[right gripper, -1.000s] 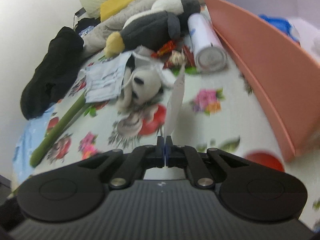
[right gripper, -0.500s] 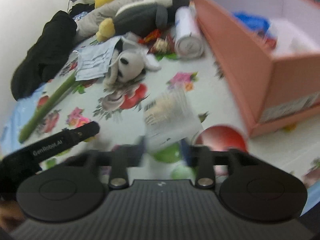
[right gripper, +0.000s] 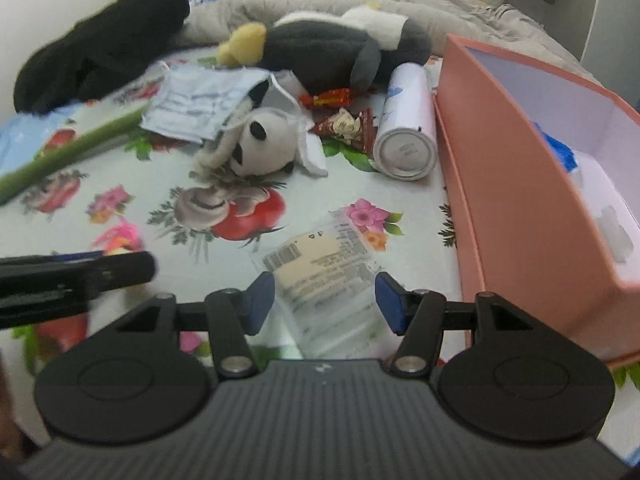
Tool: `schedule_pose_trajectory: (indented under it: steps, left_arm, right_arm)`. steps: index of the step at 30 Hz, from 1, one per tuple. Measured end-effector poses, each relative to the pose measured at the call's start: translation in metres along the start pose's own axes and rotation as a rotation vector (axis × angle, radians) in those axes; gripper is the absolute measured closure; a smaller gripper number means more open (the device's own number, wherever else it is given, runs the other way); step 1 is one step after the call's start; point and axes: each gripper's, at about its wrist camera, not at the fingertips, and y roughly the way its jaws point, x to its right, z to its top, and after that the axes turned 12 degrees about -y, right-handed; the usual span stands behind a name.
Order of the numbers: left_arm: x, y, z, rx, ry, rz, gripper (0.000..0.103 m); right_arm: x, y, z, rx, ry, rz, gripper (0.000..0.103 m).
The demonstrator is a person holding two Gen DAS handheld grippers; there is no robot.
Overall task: Organize soft objects
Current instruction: 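Lift the clear packet with the right gripper while the left gripper holds the bird toy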
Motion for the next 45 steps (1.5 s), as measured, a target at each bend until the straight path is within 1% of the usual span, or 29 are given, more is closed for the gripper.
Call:
schedule_pose_trajectory:
  steps: [3,4,5,7,9,12,13,14,15,18,20,23,25,31,37,42,45]
  left_arm:
    - [-0.002,0.000,0.000,-0.001,-0.005,0.001,0.055]
    - [-0.003,0.001,0.000,-0.001,-0.005,0.001,0.055]
    - [-0.003,0.001,0.000,-0.003,-0.006,0.001,0.056]
    - [-0.004,0.003,-0.001,-0.007,-0.008,0.000,0.056]
    - [-0.005,0.004,-0.001,-0.009,-0.007,0.002,0.056]
    - [-0.006,0.005,-0.001,-0.009,-0.010,0.002,0.056]
    - [-0.006,0.005,0.000,-0.009,-0.011,0.003,0.056]
    - [-0.006,0.005,0.000,-0.008,-0.011,0.003,0.056]
    - [-0.006,0.005,0.000,-0.007,-0.011,0.004,0.055]
    - [-0.005,0.003,0.000,-0.004,-0.007,0.005,0.056]
    - [-0.004,0.001,0.000,0.003,-0.006,0.005,0.055]
    - [-0.004,-0.001,0.001,-0.002,-0.026,0.001,0.055]
    - [-0.001,-0.003,0.000,-0.001,-0.020,0.000,0.055]
    - [0.009,-0.016,-0.006,-0.002,0.004,0.000,0.055]
    - [0.016,-0.036,-0.014,-0.005,-0.001,-0.008,0.055]
    - [0.020,-0.051,-0.013,-0.007,-0.008,-0.020,0.055]
    - [0.024,-0.061,-0.008,-0.006,-0.013,-0.052,0.055]
  right_arm:
    - [0.002,0.017,0.003,-0.029,-0.008,-0.005,0.043]
    - [0.003,0.020,0.004,-0.026,-0.007,-0.001,0.031]
    - [0.005,0.023,0.004,-0.020,0.000,0.007,0.023]
    - [0.008,0.030,0.003,-0.042,0.030,0.032,0.020]
    - [0.008,0.031,0.000,-0.028,0.038,0.074,0.021]
    - [0.003,0.030,-0.002,-0.019,0.011,0.076,0.035]
    - [0.003,0.029,-0.001,-0.017,0.015,0.081,0.043]
    - [0.002,0.028,0.000,-0.015,0.014,0.076,0.055]
    - [0.002,0.027,0.000,-0.016,0.016,0.079,0.059]
    - [0.002,0.025,0.003,-0.019,0.025,0.083,0.066]
    - [0.001,0.022,0.003,-0.017,0.017,0.089,0.074]
    - [-0.002,0.018,0.001,-0.014,0.008,0.088,0.079]
    - [-0.004,0.012,-0.002,-0.005,0.017,0.098,0.079]
    - [-0.009,-0.007,-0.013,-0.003,0.038,0.117,0.079]
    - [-0.011,-0.029,-0.021,-0.004,0.069,0.146,0.079]
    - [-0.012,-0.047,-0.021,0.012,0.078,0.156,0.079]
    - [-0.011,-0.058,-0.017,0.030,0.075,0.154,0.079]
